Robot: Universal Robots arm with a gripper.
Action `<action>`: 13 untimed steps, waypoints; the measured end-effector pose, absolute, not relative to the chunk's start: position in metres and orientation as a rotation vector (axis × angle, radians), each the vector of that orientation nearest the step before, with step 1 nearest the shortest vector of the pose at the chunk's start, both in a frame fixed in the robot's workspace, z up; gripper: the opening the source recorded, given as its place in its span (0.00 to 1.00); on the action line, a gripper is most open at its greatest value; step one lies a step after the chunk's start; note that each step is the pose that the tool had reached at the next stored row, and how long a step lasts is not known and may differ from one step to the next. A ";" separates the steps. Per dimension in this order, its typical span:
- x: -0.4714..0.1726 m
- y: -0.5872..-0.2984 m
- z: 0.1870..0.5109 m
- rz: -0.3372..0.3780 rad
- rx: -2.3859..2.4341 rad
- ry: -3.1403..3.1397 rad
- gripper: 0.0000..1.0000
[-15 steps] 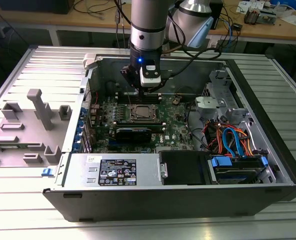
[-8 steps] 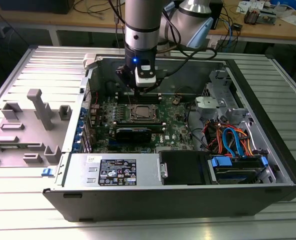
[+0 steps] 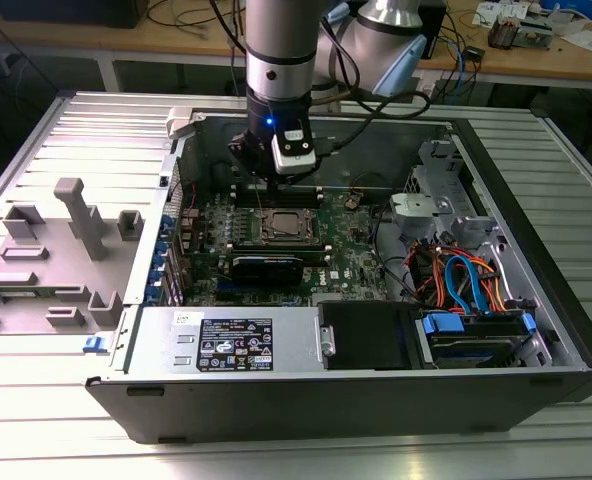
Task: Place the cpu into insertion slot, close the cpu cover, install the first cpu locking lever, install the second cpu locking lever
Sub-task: 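Install the first cpu locking lever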
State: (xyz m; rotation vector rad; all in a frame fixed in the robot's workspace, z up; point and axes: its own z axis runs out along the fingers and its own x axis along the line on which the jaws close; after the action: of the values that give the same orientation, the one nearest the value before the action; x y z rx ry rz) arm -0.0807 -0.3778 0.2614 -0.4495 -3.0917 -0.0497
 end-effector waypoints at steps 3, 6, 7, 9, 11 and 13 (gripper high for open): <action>-0.081 -0.378 0.261 -0.050 -0.447 -3.092 0.11; -0.081 -0.378 0.261 -0.050 -0.445 -3.092 0.11; -0.082 -0.378 0.261 -0.050 -0.444 -3.095 0.11; -0.083 -0.378 0.261 -0.053 -0.435 -3.106 0.11; -0.083 -0.378 0.261 -0.053 -0.402 -3.112 0.11; -0.083 -0.378 0.261 -0.053 -0.335 -3.119 0.11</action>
State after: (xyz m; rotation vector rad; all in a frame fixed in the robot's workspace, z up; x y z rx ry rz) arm -0.0828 -0.3781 0.2609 -0.3350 -3.1190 -0.0530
